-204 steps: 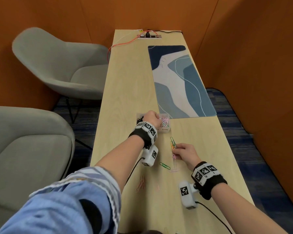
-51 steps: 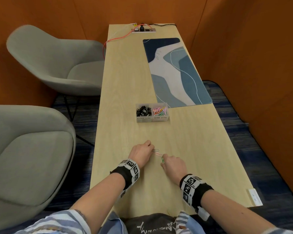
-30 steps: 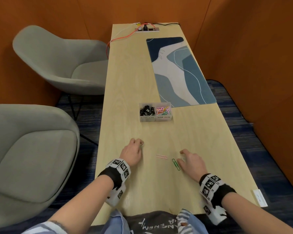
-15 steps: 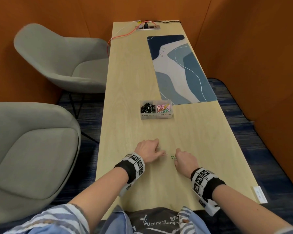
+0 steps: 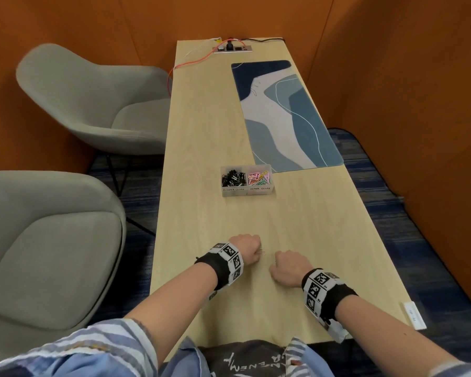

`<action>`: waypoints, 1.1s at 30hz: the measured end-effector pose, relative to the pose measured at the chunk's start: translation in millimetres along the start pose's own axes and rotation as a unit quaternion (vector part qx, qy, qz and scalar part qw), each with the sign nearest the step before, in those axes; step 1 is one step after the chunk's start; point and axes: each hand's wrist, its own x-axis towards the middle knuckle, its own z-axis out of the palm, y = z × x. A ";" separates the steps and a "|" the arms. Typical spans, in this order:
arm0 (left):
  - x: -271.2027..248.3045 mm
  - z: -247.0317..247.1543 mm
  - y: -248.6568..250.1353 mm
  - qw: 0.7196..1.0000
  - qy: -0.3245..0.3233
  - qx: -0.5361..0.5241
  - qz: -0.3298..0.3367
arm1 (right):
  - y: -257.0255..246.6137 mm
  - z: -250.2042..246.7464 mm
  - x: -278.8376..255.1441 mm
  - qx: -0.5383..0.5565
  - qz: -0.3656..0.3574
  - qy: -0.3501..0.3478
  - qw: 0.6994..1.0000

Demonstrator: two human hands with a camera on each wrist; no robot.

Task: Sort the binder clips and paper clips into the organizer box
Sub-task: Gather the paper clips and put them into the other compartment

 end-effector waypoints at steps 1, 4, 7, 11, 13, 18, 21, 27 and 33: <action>0.5 -0.9 0.4 1.000 -0.002 0.006 0.005 | 2.5 -0.5 0.2 0.042 0.004 0.006 0.999; -0.6 1.9 1.8 0.999 0.003 0.033 0.022 | 12.5 -6.8 -0.8 0.204 0.011 -0.004 0.979; -3.8 4.6 2.7 0.999 0.008 0.043 0.024 | 20.3 -12.5 -2.3 0.433 0.044 -0.004 0.901; -0.9 -5.0 -2.8 0.995 0.007 -0.104 -0.006 | 35.0 -13.8 -0.9 0.684 0.045 -0.038 0.727; 5.2 -16.5 -5.1 0.978 0.028 -0.208 -0.020 | 39.0 -16.8 -1.1 0.728 0.015 -0.052 0.684; 27.9 -59.0 -2.4 0.909 0.098 -0.399 -0.064 | 42.2 -23.3 -3.8 0.798 -0.017 -0.058 0.600; 40.9 -84.6 0.9 0.906 0.134 -0.397 -0.061 | 46.5 -27.4 -5.0 0.816 -0.014 -0.063 0.574; 64.6 -126.0 3.2 0.914 0.146 -0.371 -0.079 | 56.9 -34.4 -3.0 0.838 -0.013 -0.080 0.539; 82.3 -156.7 -5.8 0.900 0.114 -0.373 -0.196 | 57.2 -40.7 2.1 0.828 0.037 -0.090 0.552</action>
